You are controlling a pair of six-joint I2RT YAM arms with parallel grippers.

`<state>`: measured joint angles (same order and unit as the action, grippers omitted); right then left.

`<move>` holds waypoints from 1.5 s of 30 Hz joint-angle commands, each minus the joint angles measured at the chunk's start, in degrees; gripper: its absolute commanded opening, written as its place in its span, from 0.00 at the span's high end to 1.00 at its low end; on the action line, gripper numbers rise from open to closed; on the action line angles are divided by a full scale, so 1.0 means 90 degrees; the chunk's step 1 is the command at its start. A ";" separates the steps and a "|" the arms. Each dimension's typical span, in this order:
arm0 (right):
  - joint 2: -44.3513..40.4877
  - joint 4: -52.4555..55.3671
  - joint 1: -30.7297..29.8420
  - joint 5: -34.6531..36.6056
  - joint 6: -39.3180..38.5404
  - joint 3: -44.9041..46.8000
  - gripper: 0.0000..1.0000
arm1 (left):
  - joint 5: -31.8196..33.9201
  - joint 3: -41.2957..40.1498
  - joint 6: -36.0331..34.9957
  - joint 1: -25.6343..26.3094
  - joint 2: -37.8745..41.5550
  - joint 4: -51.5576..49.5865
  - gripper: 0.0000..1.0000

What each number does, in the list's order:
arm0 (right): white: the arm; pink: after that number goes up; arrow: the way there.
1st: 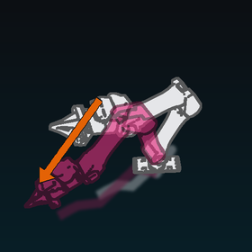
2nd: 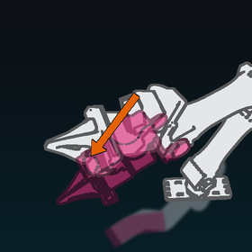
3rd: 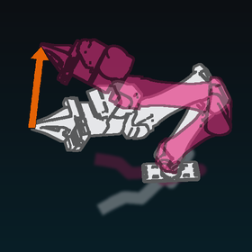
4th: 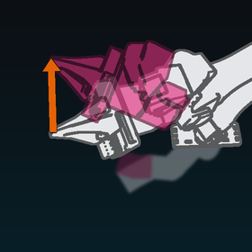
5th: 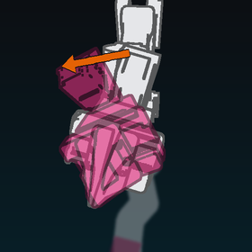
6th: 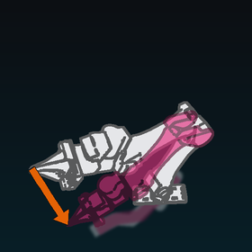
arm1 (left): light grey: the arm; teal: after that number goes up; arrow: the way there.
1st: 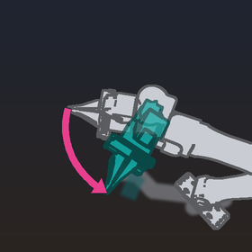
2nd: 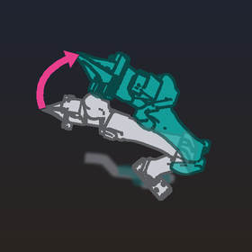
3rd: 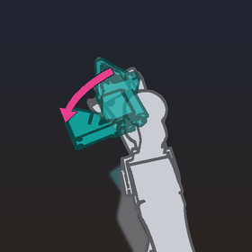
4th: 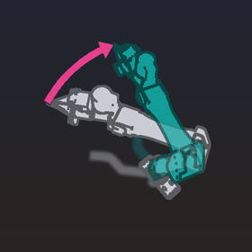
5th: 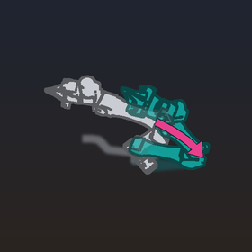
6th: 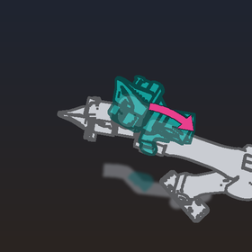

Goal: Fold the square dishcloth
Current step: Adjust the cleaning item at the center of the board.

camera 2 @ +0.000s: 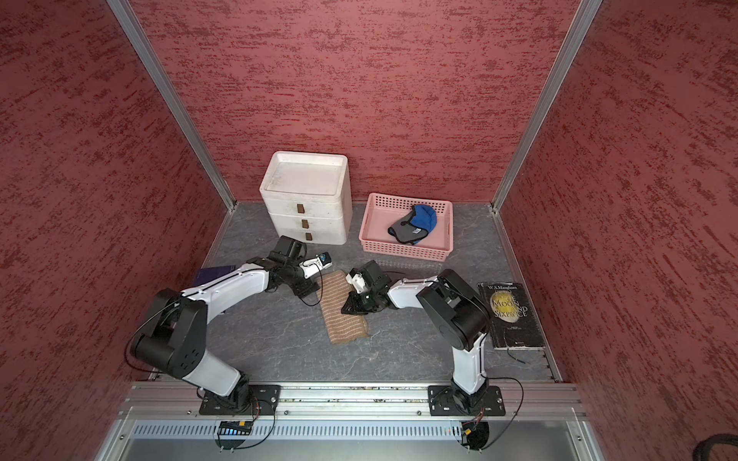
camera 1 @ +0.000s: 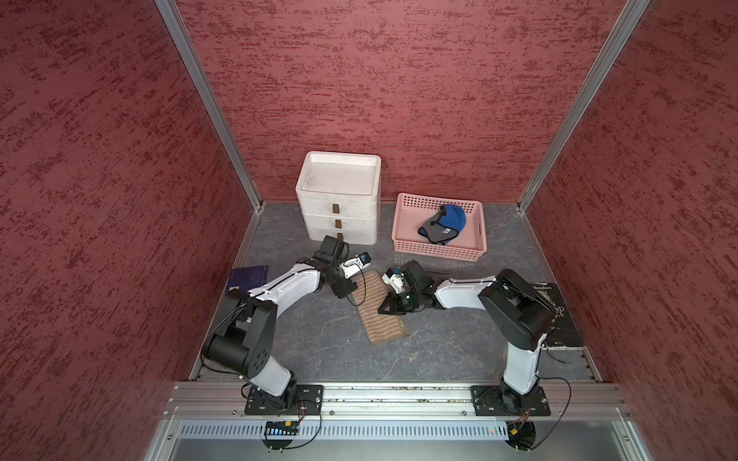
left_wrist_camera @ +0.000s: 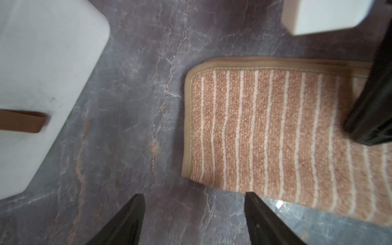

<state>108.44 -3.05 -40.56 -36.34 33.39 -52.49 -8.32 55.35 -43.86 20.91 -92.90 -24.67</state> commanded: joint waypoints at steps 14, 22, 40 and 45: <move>-0.0951 -0.1539 -0.1442 0.0749 0.0897 0.0765 0.91 | 0.0821 0.0652 -0.0220 0.0553 -0.1401 0.0972 0.31; -0.0029 -0.2801 -0.1614 0.0756 0.1629 0.0916 0.97 | 0.0715 0.0638 -0.0173 0.0548 -0.1242 0.0862 0.29; -0.1267 -0.1469 -0.0896 0.0758 0.1361 0.0469 0.68 | -0.0984 0.0705 0.0248 -0.0185 0.1504 -0.0588 0.16; -0.0498 -0.0462 -0.0144 0.0452 0.0773 -0.0567 0.74 | -0.1704 -0.0218 -0.0453 -0.0386 0.2827 -0.1484 0.13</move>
<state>99.77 -16.82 -44.62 -30.96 44.75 -53.95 -16.88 58.35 -43.83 17.69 -70.06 -28.32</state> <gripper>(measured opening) 0.267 0.864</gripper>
